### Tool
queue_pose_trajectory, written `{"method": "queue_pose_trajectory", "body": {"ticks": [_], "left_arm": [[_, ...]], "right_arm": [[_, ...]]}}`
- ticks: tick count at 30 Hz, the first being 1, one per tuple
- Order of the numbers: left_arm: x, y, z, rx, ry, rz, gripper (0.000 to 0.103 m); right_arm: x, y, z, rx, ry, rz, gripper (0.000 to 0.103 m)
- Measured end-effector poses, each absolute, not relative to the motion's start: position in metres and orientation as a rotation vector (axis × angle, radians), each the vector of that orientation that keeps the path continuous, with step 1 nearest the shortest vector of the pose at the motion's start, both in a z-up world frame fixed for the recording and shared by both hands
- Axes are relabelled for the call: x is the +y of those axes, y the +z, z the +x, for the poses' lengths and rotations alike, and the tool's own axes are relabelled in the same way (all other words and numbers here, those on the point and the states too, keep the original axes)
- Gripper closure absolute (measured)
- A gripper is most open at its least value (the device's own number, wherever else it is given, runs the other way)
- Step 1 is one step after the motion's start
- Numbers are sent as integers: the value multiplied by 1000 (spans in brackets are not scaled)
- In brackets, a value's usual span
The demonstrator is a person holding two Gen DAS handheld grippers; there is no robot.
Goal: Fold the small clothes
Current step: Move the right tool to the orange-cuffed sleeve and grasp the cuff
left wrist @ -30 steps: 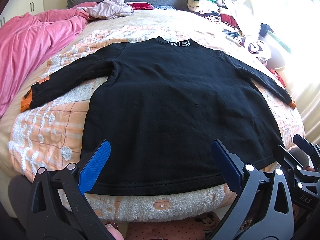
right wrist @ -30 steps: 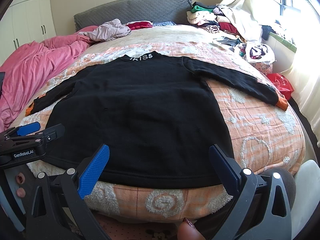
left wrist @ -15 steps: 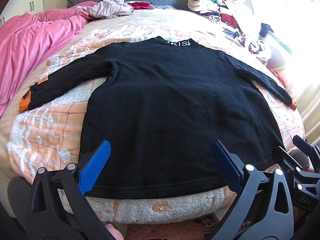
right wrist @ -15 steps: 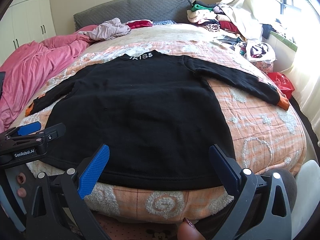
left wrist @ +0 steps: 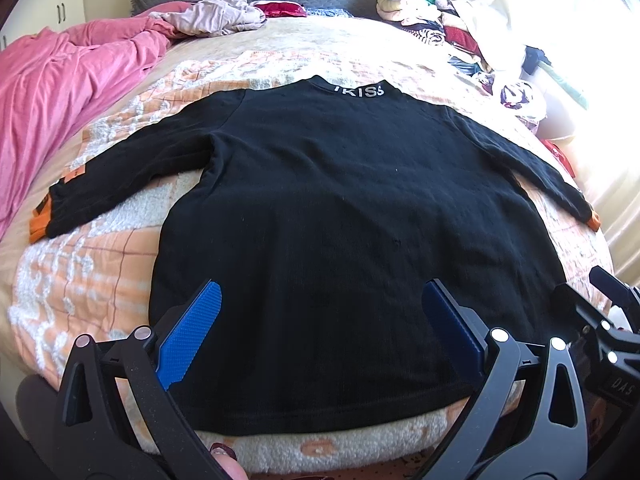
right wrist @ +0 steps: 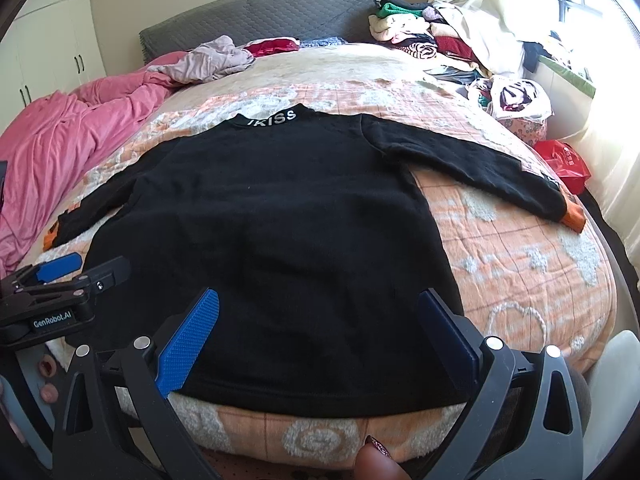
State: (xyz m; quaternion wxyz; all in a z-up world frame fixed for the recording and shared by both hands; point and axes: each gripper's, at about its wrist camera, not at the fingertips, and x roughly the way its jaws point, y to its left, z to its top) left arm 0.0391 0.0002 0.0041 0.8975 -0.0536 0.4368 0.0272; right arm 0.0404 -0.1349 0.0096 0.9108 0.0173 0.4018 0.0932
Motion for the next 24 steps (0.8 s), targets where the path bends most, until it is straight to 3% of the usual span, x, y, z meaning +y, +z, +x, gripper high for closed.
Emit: {"method": "queue_pose_trajectory", "body": {"ticks": [24], "left_arm": [[7,34,121,878,50,-139,9]], "right_arm": [[-151,56,143,763,140,122,4]]}}
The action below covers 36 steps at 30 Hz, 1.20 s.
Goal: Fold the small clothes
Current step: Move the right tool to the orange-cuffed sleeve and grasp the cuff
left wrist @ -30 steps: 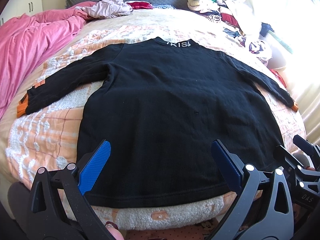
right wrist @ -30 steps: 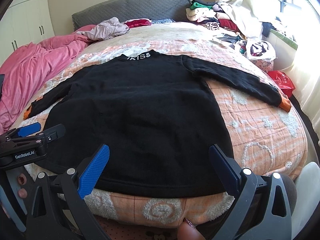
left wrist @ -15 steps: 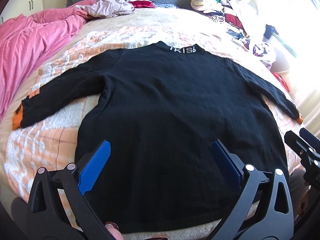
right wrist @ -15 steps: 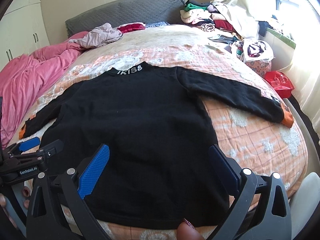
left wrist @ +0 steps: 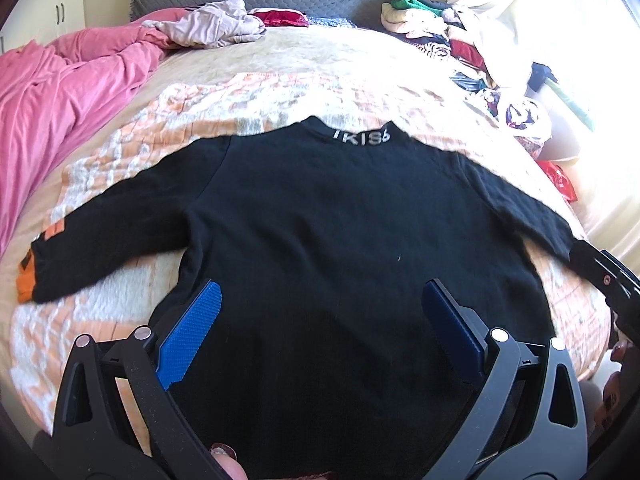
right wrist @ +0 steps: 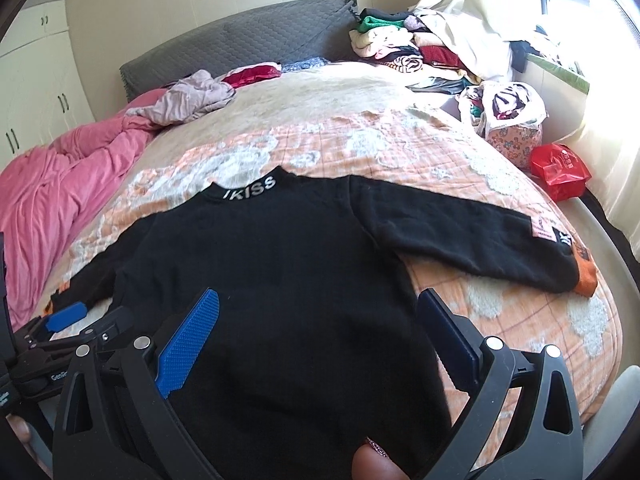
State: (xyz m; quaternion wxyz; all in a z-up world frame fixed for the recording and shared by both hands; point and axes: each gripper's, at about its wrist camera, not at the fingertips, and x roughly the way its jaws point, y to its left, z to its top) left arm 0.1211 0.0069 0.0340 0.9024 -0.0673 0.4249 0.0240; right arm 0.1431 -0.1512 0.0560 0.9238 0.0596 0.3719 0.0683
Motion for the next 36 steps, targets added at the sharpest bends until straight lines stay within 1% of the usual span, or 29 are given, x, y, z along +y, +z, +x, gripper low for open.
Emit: {"method": "queue_pose_trajectory", "body": {"ticks": [8,14,24,36], "left_arm": [[4,45,155,873,47,-147,9],[1,45,182,881,47,-132,9],[-13,29,222,906,25,-135,9],[-39,2,257,964,-27,-128,9]], "right_arm": [[-175,70,185,735,79,178,4],[-206,63,205,727,8,245,4],[-273,18,220,778,-200,374,4],[-346,-29,204,808,-473,604,4]]}}
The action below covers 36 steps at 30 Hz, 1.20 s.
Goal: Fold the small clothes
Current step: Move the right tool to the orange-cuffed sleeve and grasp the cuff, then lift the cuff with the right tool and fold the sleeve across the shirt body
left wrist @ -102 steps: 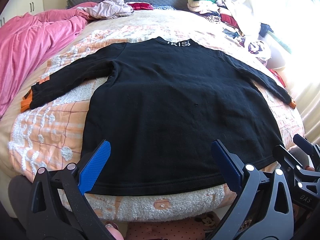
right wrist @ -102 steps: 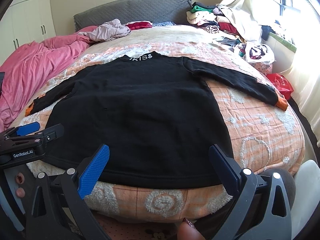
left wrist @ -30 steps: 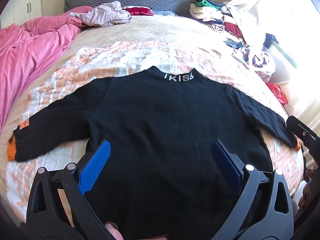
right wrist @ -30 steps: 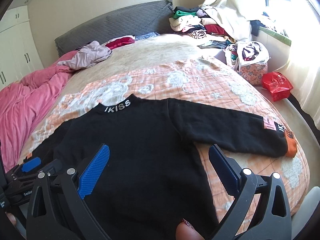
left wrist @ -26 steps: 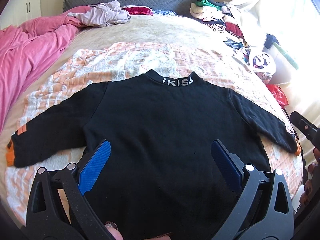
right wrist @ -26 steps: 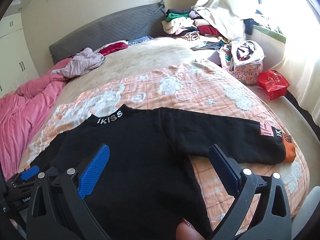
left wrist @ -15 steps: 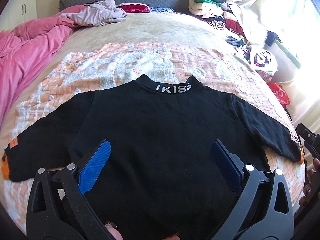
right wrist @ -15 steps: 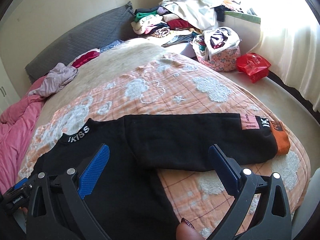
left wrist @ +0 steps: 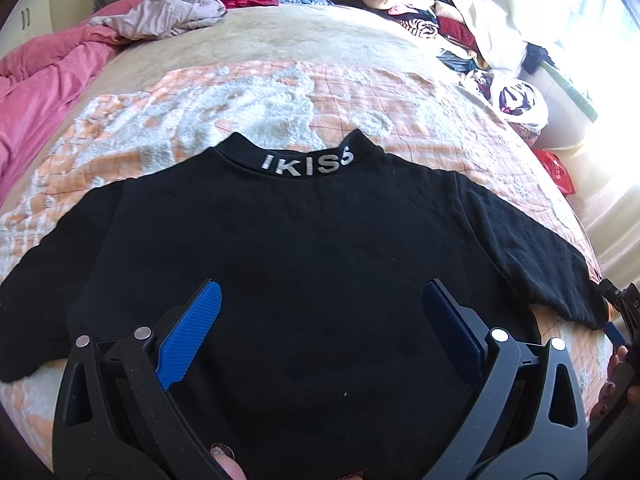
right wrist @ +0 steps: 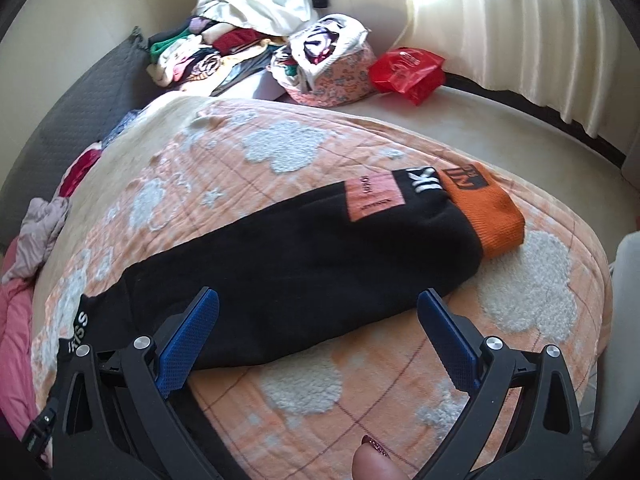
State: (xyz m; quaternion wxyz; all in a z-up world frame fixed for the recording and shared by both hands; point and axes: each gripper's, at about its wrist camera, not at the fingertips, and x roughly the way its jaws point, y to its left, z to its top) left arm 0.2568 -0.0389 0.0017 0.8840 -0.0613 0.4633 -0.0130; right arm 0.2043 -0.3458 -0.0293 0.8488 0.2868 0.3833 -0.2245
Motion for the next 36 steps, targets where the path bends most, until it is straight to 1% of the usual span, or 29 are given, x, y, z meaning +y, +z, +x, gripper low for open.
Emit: {"method": "queue_pose_trajectory", "body": {"ticks": [4,13,19,20,21,22,23,24,25,26,27,28,29,36], "left_arm": [[-48,-5,265,972,-40,-107,9],[-61,-15,272,992,-69,-113,9],[-60,-14,273,986,-65,-125,9],[-59,-14,273,985,-64,-128,9],[-59,-13,273,983,-62,-128,9],[-58,-13,273,982,-59,-134,9],[-56,-12,273,981,-58,-139,9],[-54,-11,272,978,-56,-147,9],[-51,-10,272,975,-54,-154,9],[-49,-9,272,969,-50,-160,9],[-48,-8,272,967,-47,-163,9],[-46,-8,272,966,-44,-167,9],[-44,-7,272,966,-42,-172,9],[-23,6,267,914,9,-199,9]], "right_arm": [[-371,-41,196,790,-536,713,4],[-410,-67,209,790,-576,876,4],[-430,-72,217,718,-591,973,5],[-430,-72,218,716,-596,968,9],[-429,-71,218,716,-616,948,23],[-428,-70,218,717,-642,919,31],[-427,-69,218,713,-647,909,42],[-426,-69,219,708,-637,914,48],[-426,-70,219,707,-629,918,50],[-426,-69,219,702,-622,919,56],[-425,-68,220,694,-608,919,66],[-424,-67,221,685,-586,916,72],[-421,-64,223,680,-571,898,81],[-370,-28,236,595,-368,733,84]]}}
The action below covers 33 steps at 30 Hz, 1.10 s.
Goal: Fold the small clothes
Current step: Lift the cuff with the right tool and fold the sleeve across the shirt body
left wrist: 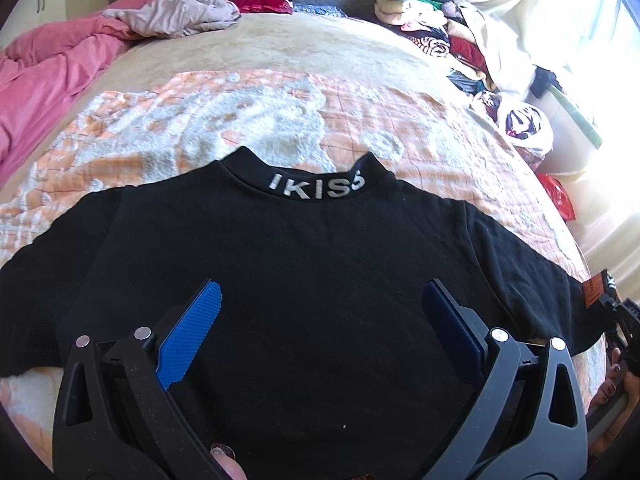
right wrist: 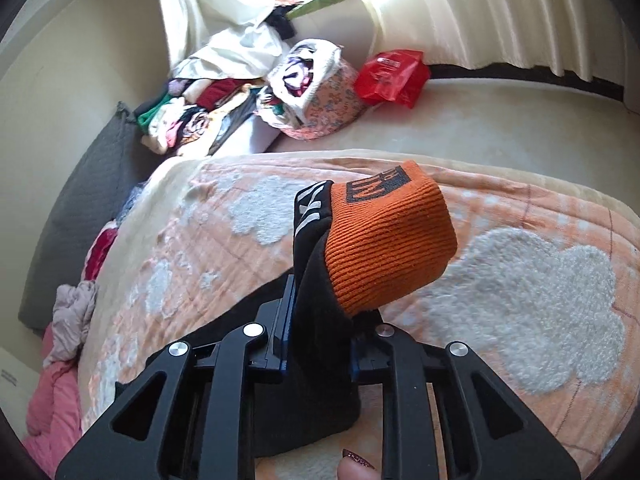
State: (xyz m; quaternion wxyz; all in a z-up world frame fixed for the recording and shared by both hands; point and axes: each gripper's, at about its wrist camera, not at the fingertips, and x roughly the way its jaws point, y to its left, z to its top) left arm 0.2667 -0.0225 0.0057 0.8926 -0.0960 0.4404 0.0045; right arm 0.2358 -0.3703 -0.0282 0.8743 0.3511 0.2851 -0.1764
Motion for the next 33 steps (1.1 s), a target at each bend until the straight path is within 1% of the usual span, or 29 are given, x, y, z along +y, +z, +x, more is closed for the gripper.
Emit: {"method": "queue_pose_trajectory", "body": {"ticks": [11,17,23,30,33], "left_arm": [[6,19,259,903,32,-243,9],[21,21,255,907,36,-283,9],[38,20,249,896,-27,-388,9],[40,10,248,933,-90,-440,9],[37,4,248,944,-98,-454,9]], "right_arm": [[-280,5,250,590,-34,504,85],[-220,20,248,588,115,286,85],[-168,14,248,618,195,80,85],[-129,-7,253,680,285,-21,85],[-122,-14,254,702,304,-36,83]]}}
